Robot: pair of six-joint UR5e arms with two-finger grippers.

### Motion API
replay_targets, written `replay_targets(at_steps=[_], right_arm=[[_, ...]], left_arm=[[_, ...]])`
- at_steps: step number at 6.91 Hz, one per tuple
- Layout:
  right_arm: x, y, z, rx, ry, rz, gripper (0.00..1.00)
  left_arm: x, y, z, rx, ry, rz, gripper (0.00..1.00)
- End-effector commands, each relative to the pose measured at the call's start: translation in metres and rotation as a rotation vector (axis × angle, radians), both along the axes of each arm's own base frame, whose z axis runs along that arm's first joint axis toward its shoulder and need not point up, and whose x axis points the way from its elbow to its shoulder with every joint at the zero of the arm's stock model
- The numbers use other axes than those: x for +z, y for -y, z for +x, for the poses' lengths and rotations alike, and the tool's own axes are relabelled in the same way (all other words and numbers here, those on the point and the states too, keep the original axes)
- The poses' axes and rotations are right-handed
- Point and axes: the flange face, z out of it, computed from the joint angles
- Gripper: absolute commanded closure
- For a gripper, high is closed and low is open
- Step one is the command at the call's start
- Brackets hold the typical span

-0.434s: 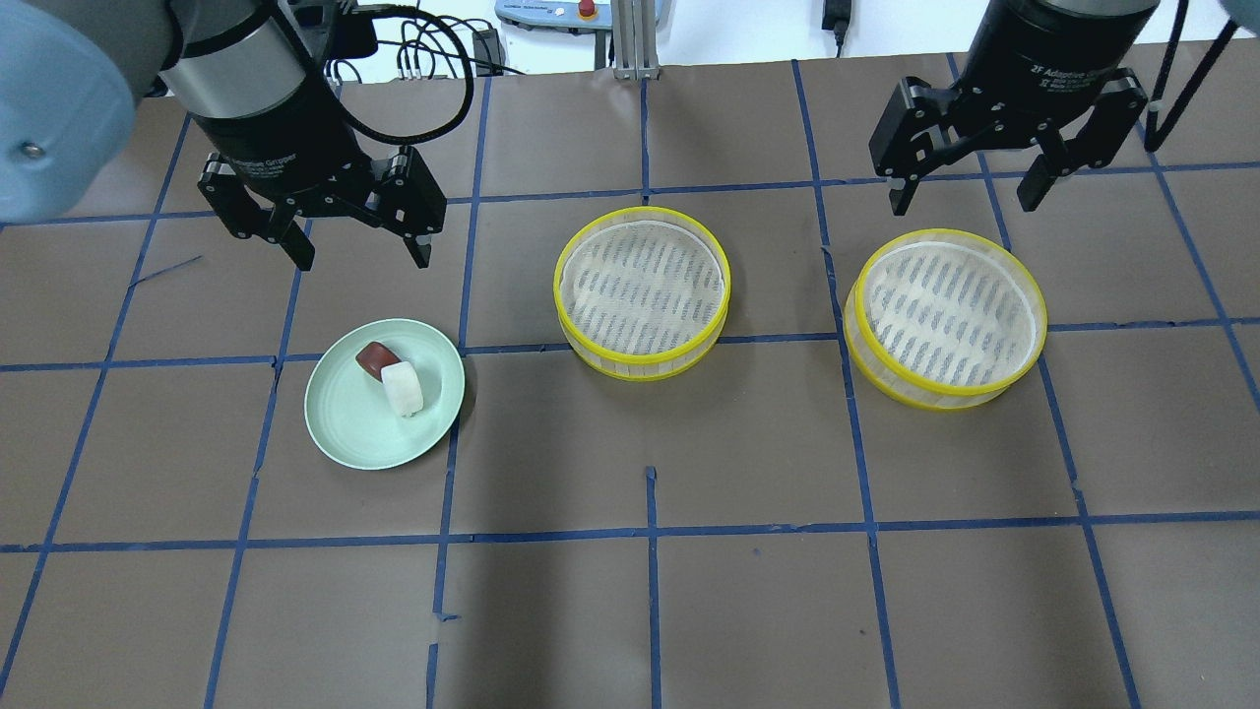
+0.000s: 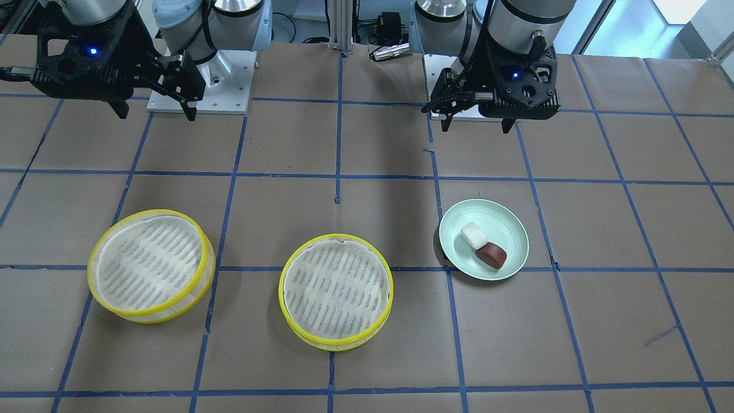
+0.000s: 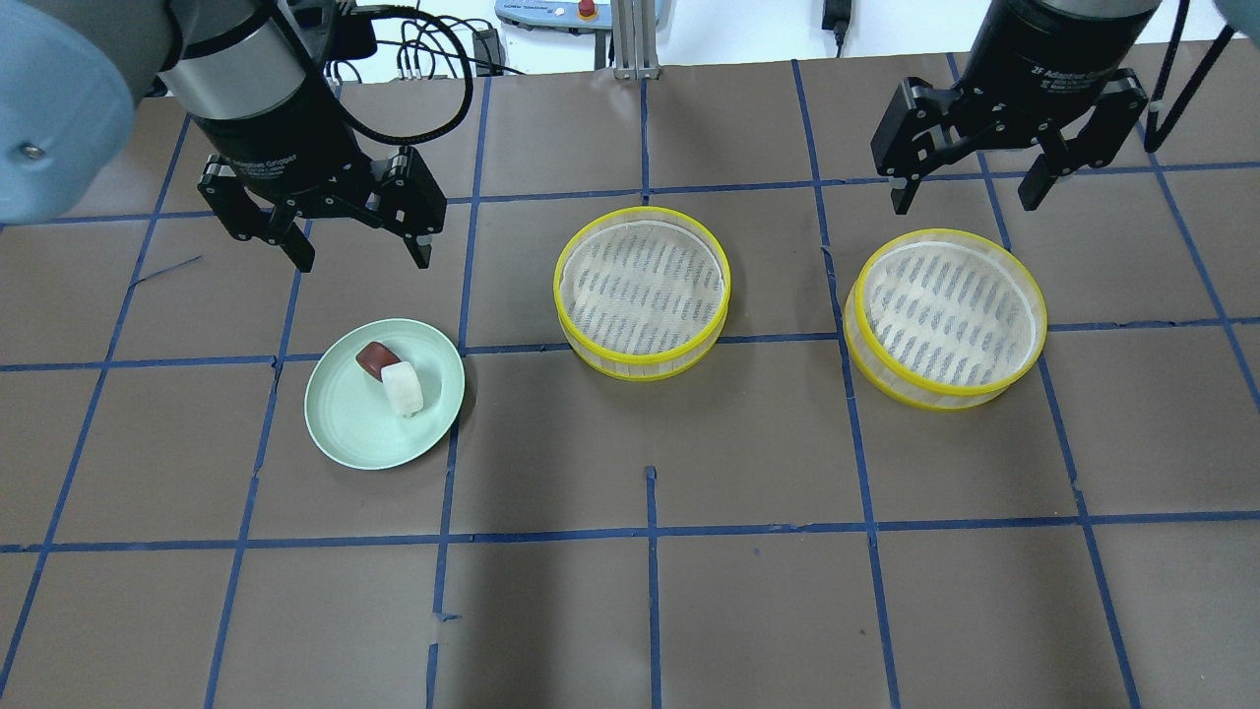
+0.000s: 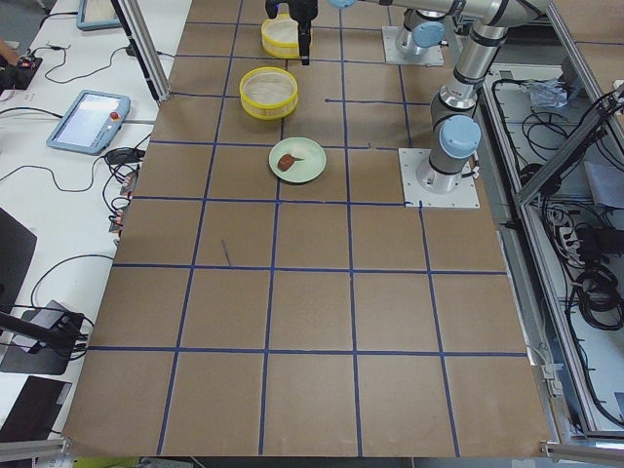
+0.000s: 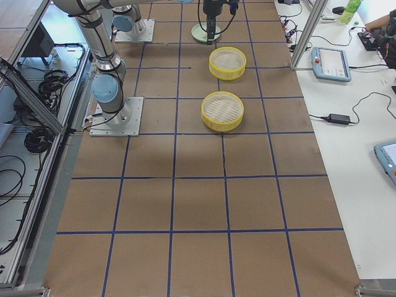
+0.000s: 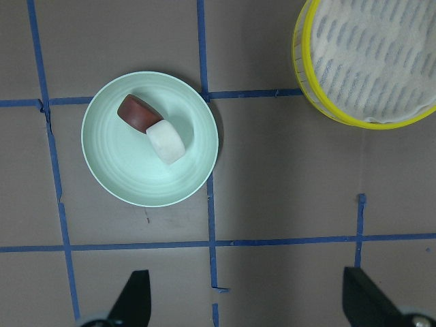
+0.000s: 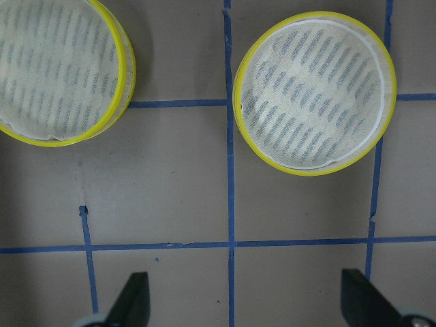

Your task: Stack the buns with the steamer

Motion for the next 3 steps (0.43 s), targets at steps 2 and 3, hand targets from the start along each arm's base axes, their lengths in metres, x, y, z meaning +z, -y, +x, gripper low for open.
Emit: replay_targets(at_steps=[2, 3], right_arm=[[-0.019, 0.029, -0.073, 0.051, 0.012, 0.026, 0.0], [-0.054, 0.058, -0.119, 0.057, 0.032, 0.074, 0.0]], left_arm=[[0.014, -0.001, 0.009, 0.027, 0.005, 0.004, 0.0], [0.009, 0.0, 0.02, 0.066, -0.033, 0.032, 0.0]])
